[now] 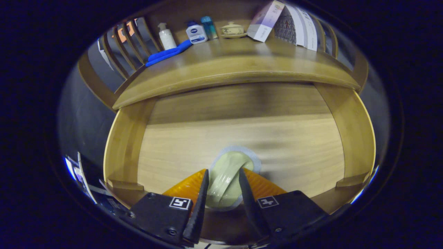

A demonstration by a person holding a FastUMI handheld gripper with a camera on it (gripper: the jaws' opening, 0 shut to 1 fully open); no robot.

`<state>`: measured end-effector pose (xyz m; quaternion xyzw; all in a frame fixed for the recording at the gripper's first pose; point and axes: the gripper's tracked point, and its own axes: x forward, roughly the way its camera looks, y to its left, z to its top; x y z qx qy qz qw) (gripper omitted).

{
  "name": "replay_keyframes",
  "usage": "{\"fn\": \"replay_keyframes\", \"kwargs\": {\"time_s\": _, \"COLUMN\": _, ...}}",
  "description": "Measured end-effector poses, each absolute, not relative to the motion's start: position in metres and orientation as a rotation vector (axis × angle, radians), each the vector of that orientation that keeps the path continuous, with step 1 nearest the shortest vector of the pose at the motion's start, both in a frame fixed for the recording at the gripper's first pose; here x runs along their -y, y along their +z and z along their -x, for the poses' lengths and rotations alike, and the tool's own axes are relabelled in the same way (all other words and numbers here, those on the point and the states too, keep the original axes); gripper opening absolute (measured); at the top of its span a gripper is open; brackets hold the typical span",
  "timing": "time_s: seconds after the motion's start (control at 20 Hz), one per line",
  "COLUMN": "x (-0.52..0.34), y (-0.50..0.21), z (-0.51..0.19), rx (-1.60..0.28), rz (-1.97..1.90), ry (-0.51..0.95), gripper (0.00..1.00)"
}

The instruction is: Pull open the drawer, take out the items inside it, and place them on the countertop above the cabinet.

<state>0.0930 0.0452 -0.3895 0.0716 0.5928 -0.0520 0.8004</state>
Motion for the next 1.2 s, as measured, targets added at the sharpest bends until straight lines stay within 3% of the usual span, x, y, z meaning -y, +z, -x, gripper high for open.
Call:
{"fn": "replay_keyframes", "kwargs": {"time_s": 0.35, "x": -0.033, "y": -0.391, "z": -0.1, "rx": -1.262, "rz": -0.13, "ry": -0.139, "gripper": 0.31}}
{"fn": "replay_keyframes", "kwargs": {"time_s": 0.4, "x": -0.033, "y": -0.39, "z": -0.099, "rx": -1.264, "rz": -0.133, "ry": -0.133, "gripper": 0.23}}
{"fn": "replay_keyframes", "kwargs": {"time_s": 1.2, "x": -0.037, "y": -0.266, "z": -0.139, "rx": -1.082, "rz": -0.077, "ry": -0.067, "gripper": 0.2}}
